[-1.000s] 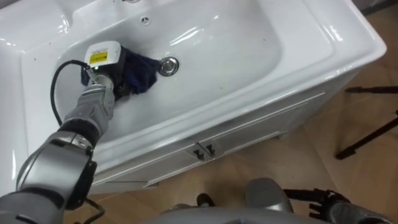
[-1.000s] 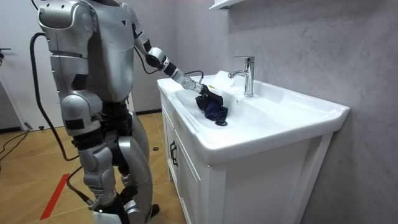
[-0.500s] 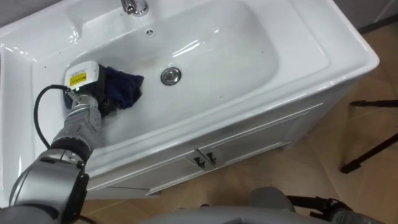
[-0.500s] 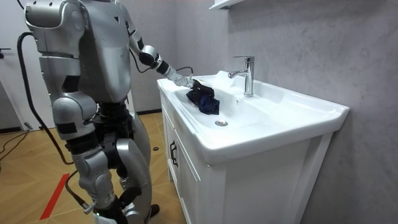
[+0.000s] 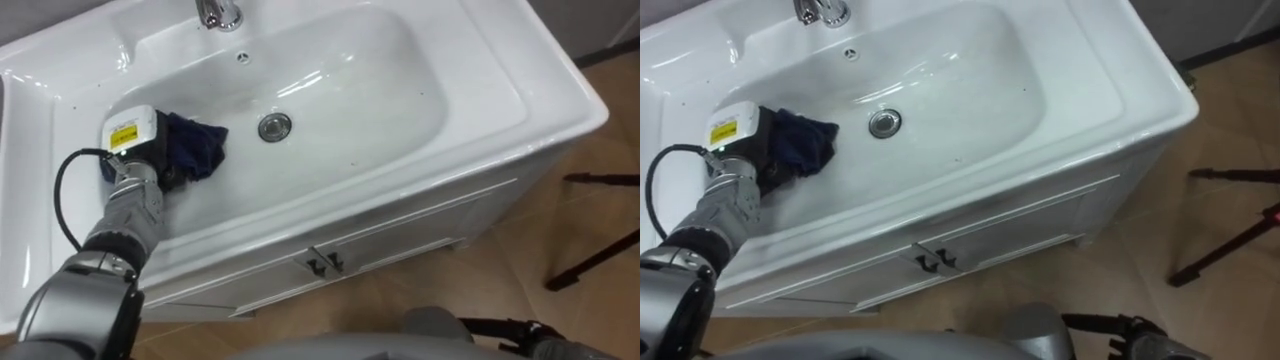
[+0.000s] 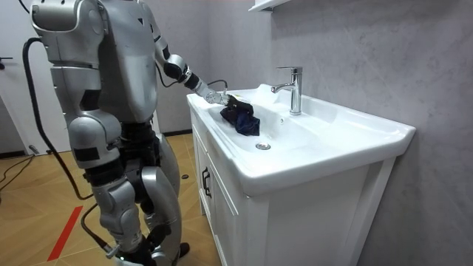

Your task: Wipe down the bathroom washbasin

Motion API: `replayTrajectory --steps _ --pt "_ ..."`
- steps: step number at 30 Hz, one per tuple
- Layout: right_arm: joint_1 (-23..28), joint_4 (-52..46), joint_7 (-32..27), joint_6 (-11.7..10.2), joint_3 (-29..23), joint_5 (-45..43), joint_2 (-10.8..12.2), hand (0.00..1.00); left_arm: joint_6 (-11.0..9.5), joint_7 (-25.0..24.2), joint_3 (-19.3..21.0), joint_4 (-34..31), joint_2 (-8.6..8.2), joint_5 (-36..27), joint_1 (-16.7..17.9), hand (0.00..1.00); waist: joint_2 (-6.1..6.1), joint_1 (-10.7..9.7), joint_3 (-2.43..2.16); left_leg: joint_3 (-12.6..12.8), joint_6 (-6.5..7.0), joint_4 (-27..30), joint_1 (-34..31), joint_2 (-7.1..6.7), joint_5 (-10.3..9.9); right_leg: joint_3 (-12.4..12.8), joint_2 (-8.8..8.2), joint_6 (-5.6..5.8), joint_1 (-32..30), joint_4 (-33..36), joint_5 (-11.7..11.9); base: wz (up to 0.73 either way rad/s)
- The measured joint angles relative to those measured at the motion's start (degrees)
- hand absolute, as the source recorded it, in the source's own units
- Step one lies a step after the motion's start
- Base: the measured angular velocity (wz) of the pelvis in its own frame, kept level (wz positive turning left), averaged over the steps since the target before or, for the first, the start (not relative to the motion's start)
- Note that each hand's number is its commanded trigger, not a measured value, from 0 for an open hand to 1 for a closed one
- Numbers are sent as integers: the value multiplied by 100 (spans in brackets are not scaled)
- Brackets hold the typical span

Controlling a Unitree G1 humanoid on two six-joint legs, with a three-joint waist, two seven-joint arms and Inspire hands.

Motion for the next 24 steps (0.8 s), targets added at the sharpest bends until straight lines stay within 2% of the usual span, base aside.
replayTrajectory --steps 1,3,4,6,7,8,10,13,17,18,20,22,24 --pt "-76 8 4 -15 5 16 49 0 16 0 -2 -1 -89 -42 -63 100 -45 -12 29 1 -6 3 -16 7 4 -7 -10 -2 -16 9 -2 4" --pt "-168 31 3 -62 8 12 106 0 53 0 -15 2 -261 -266 -170 100 -97 -28 44 -1 -13 4 -57 14 8 -28 -4 -1 -47 6 -2 6" --pt "-234 39 3 -60 73 7 149 0 54 0 -17 2 -361 -414 -282 100 -153 -34 72 0 -13 19 -66 15 8 -42 -8 0 -57 19 -3 0" --pt "-318 35 2 -59 254 89 170 0 82 -1 -44 19 -490 -698 -466 100 -223 -46 91 -8 -13 51 -135 13 8 -43 -7 5 -127 58 0 4" --pt "-356 45 -6 -59 319 174 190 0 153 -1 -47 34 -606 -866 -577 100 -261 -76 114 -26 -12 78 -164 9 8 -44 6 17 -135 62 8 12" --pt "-366 73 2 -60 339 230 214 0 189 -1 -46 60 -701 -1017 -649 100 -287 -148 116 -24 -11 92 -190 4 8 -46 0 23 -136 62 11 14" --pt "-410 68 9 -57 339 256 264 0 212 -9 -49 112 -781 -1233 -765 100 -310 -217 128 -6 -9 109 -227 1 8 -54 -9 31 -169 73 15 7" --pt "-407 120 14 -56 340 494 334 0 310 -30 -91 102 -901 -1759 -911 100 -310 -468 129 10 5 108 -270 -4 17 -111 -21 53 -170 29 22 10" --pt "-420 232 106 18 386 835 325 0 474 -144 -667 157 -982 -2038 -1137 100 -313 -746 131 84 16 100 -281 -34 23 -37 -44 77 -231 78 20 -5" --pt "-416 234 114 26 388 848 319 0 522 -144 -697 169 -1002 -2037 -1179 100 -310 -772 132 92 16 102 -287 -36 23 -35 -52 78 -244 79 21 -9" --pt "-371 244 156 43 442 1076 300 0 641 -164 -877 178 -1094 -2195 -1345 100 -291 -973 138 41 42 107 -350 -66 40 -130 -92 95 -259 77 14 18" --pt "-339 255 172 73 459 1160 287 0 646 -178 -1041 172 -1171 -2339 -1454 100 -289 -1027 138 48 60 111 -400 -72 48 -132 -96 114 -297 89 2 15" --pt "-335 264 170 73 505 1221 285 0 654 -225 -1100 174 -1173 -2586 -1536 100 -288 -1028 141 62 60 115 -418 -71 49 -113 -95 115 -326 105 3 -2"
